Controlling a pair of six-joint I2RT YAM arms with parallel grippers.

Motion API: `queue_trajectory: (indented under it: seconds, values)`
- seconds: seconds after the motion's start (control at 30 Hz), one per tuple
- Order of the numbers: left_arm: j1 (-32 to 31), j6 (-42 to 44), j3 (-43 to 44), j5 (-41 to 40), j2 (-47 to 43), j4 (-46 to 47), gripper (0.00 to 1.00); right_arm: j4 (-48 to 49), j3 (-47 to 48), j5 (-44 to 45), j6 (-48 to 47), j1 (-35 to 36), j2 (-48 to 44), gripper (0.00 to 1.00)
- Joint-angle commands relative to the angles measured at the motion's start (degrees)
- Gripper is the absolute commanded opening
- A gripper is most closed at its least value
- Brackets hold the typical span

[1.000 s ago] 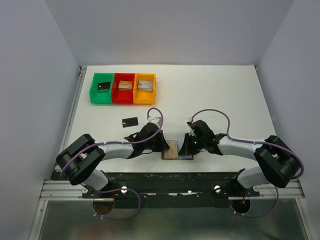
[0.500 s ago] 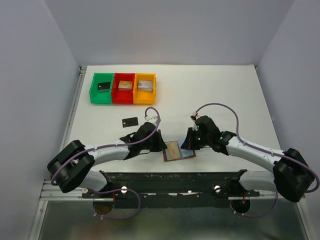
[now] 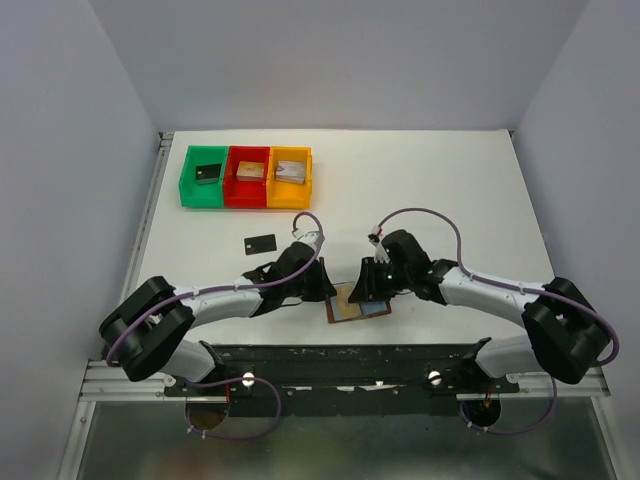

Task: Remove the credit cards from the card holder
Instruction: Remove the credit card from the card holder.

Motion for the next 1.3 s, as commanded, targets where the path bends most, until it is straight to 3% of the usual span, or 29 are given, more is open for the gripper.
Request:
queue_trajectory:
  seconds: [0.0,0.63,1.27]
  values:
    - [0.11,0.13,-1.14,1.49,2.4,1.99,0.06,3.08,-0.48,-2.25,0.19,-0.08,2.26,0.37]
    - [0.11,-0.75,-2.98,0.88,6.72,3.31,0.01,-0.08,-1.89,5.83,-0.34,-0.08,4.47,0.38]
    - [0.11,-1.19,-4.04,-0.18,7.42,3.57,0.0,2.45,-3.99,5.23,0.01,-0.43,3.5,0.41]
